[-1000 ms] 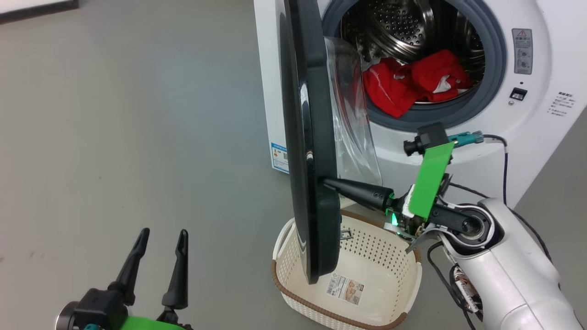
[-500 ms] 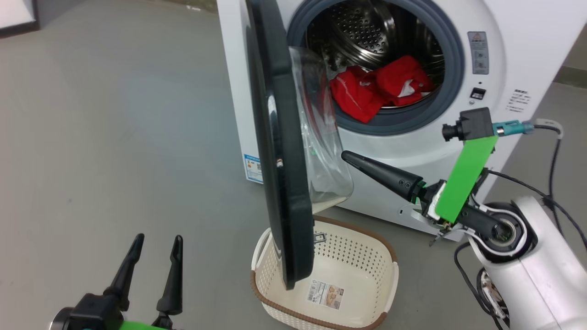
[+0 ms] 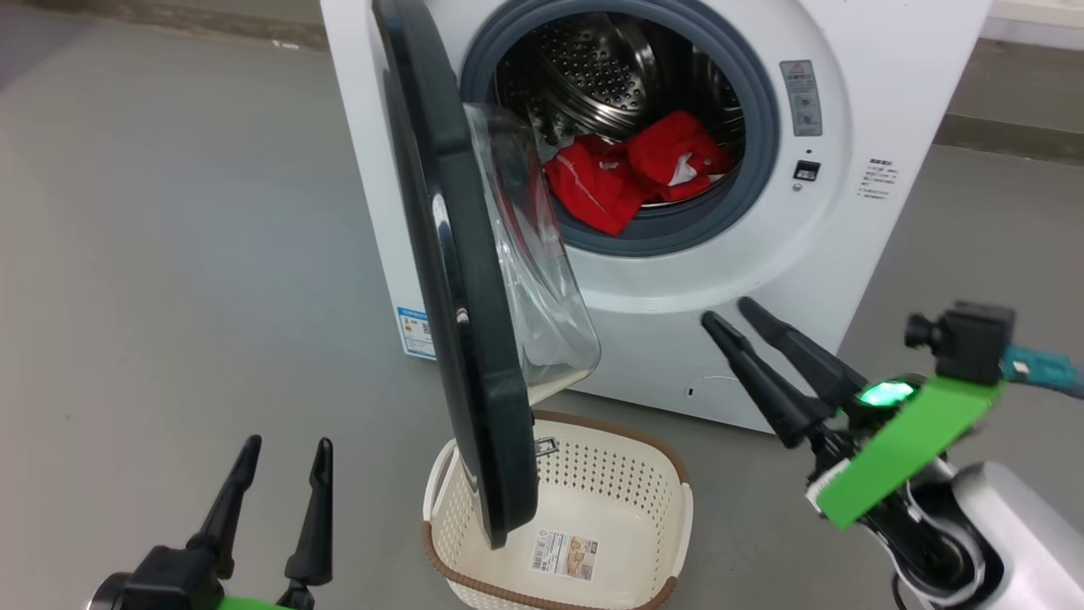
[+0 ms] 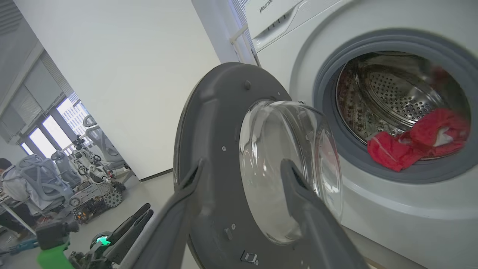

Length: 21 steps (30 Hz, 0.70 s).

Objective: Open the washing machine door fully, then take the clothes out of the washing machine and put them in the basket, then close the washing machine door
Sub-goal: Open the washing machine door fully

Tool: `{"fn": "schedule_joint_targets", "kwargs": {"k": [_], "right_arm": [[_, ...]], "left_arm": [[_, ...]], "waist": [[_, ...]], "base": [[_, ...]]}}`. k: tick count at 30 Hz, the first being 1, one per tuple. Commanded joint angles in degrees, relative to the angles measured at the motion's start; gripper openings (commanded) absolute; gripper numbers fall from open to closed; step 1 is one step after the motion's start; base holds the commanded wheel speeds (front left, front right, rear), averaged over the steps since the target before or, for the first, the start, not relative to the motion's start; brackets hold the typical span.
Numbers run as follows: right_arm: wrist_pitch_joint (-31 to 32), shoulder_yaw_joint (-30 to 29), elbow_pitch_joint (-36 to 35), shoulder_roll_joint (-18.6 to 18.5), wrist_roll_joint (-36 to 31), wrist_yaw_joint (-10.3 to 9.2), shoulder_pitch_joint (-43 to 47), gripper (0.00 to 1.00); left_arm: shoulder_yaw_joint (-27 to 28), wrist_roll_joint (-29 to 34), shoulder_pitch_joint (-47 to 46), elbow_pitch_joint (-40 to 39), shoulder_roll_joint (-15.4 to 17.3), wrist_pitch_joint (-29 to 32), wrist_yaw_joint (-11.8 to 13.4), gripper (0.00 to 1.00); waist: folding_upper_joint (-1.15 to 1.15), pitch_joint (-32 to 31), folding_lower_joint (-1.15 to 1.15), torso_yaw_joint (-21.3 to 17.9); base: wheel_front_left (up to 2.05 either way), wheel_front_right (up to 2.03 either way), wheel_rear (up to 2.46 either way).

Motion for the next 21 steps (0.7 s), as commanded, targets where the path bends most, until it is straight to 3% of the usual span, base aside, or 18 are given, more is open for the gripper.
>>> {"fn": "schedule_joint_targets", "kwargs": {"k": [1,5,10,21], "right_arm": [[-5.39,1.4,-1.14,-2.08,-2.49,-0.03,0.97,1.0],[-16.06,3.86,1.74,-5.22,-9.24,-0.03,3.47,1.0],[-20.6,3.21,5.59,-5.71,-15.44,-0.03,6.24,1.0],[-20.91,-8.5,4.37,3.49,-31.19,-0.03,13.98,1.0]], "left_arm": [[2.09,-0.44,-0.32,-1.71,0.92,-0.44,0.43,1.0],[2.23,-0.61,0.33,-1.99,0.96,-0.44,0.66,1.0],[2.33,-0.73,0.75,-2.36,1.16,-0.44,0.94,1.0],[2.31,-1.42,0.94,-3.23,0.97,-0.44,1.49,1.0]], "waist": [[0.0,-0.32,0.0,-0.8],[0.0,-0.58,0.0,-1.3],[0.0,-0.63,0.0,-1.69],[0.0,0.32,0.0,-1.41]], "base": [[0.0,0.0,0.0],[0.0,0.0,0.0],[0.0,0.0,0.0],[0.0,0.0,0.0]]}}
